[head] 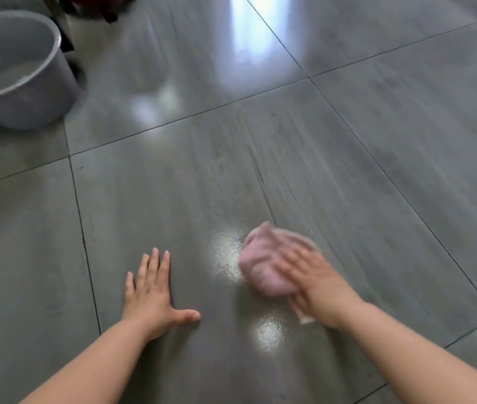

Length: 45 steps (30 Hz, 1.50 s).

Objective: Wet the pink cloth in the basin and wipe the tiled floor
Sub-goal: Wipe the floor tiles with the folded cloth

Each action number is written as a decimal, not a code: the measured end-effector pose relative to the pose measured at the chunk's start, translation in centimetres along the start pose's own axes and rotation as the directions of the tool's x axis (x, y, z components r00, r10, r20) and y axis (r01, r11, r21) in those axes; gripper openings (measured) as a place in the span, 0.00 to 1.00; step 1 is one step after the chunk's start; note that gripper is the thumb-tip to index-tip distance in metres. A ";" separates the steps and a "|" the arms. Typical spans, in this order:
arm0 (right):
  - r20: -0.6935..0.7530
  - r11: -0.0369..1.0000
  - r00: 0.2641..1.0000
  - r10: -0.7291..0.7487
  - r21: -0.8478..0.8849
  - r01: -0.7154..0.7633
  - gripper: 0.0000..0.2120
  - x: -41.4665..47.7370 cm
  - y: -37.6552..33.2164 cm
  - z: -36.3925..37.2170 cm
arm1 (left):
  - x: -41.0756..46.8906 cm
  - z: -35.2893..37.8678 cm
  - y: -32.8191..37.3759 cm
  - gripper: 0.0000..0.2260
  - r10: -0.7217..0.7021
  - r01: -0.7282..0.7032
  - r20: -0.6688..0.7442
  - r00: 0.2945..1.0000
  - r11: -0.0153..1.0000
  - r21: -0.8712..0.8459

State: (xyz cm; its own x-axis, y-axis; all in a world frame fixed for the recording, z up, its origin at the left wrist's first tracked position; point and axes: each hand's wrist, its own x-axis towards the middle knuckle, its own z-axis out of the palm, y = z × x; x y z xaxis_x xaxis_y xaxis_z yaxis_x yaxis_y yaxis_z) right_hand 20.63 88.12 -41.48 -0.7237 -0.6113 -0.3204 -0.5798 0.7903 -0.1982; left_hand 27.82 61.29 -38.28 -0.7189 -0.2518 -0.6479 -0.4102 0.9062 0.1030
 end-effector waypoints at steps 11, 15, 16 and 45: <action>-0.150 0.959 0.948 0.283 0.036 -0.280 0.28 5.6 -8.4 -0.8 | 0.7 0.3 -0.6 0.55 0.012 -0.007 0.047 0.999 0.995 -0.103; -0.175 0.996 0.982 -0.066 0.043 0.075 0.27 4.3 -5.9 -0.3 | 0.6 0.1 -0.7 0.55 0.015 -0.012 0.034 0.999 0.995 -0.103; -0.168 0.997 0.984 -0.060 0.039 0.067 0.27 3.8 -3.5 -0.2 | 0.7 0.1 -0.7 0.56 0.018 -0.014 0.034 0.999 0.995 -0.097; -0.115 0.612 0.626 0.771 0.402 -0.681 0.36 -11.4 -0.3 2.9 | -0.9 0.9 7.8 0.53 0.379 -0.391 0.096 0.920 0.879 0.274</action>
State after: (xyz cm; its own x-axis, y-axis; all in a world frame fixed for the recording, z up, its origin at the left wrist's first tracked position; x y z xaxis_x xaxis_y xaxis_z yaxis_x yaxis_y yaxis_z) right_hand 30.13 94.95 -40.45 -0.9432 0.2220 -0.2473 0.2882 0.9170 -0.2757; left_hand 25.74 68.86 -37.58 -0.7635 0.1443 -0.6294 0.0737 0.9878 0.1371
